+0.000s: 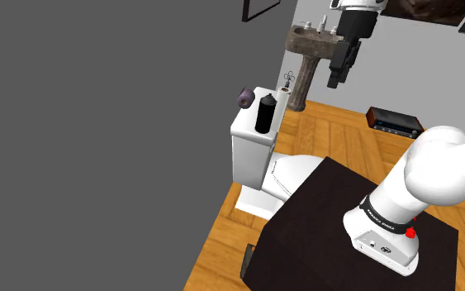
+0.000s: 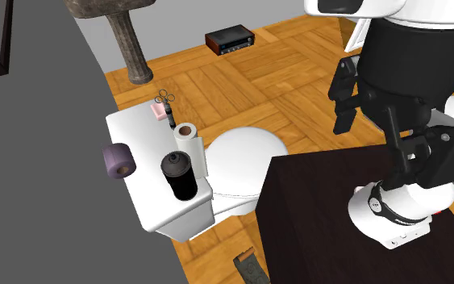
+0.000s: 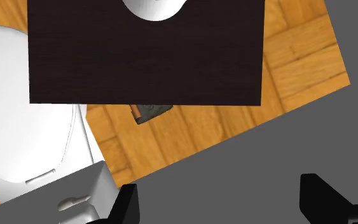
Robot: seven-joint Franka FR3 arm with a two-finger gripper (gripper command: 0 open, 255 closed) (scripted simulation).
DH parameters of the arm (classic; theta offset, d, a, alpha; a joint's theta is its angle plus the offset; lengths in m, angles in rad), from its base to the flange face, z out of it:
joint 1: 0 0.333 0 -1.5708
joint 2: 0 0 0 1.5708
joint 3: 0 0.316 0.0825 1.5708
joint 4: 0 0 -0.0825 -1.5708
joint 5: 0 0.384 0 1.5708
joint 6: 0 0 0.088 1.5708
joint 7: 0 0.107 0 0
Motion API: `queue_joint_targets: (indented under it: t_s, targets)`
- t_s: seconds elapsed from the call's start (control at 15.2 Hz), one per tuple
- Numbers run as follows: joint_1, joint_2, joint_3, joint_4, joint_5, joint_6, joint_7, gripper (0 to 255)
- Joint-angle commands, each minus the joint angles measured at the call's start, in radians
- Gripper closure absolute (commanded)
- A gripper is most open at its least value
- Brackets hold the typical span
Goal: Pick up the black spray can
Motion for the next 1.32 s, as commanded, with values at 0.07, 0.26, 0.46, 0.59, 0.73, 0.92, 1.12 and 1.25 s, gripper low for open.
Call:
queue_joint_targets:
  t_s: [0.07, 0.26, 0.46, 0.59, 0.73, 0.92, 1.12, 1.25]
  targets:
    - [-0.008, 0.004, 0.008, -0.026, 0.000, 0.049, 0.020, 0]
    - [-0.035, 0.027, 0.034, -0.095, -0.003, 0.197, 0.079, 0]
    - [-0.062, 0.066, 0.059, -0.151, -0.009, 0.347, 0.139, 0]
    - [-0.081, 0.101, 0.074, -0.181, -0.016, 0.448, 0.181, 0]
    - [-0.102, 0.144, 0.090, -0.203, -0.026, 0.549, 0.225, 0]
    - [-0.137, 0.218, 0.113, -0.225, -0.047, 0.698, 0.295, 0]
    - [-0.178, 0.305, 0.136, -0.233, -0.079, 0.842, 0.373, 0]
    - [-0.210, 0.368, 0.153, -0.229, -0.110, 0.934, 0.432, 0]
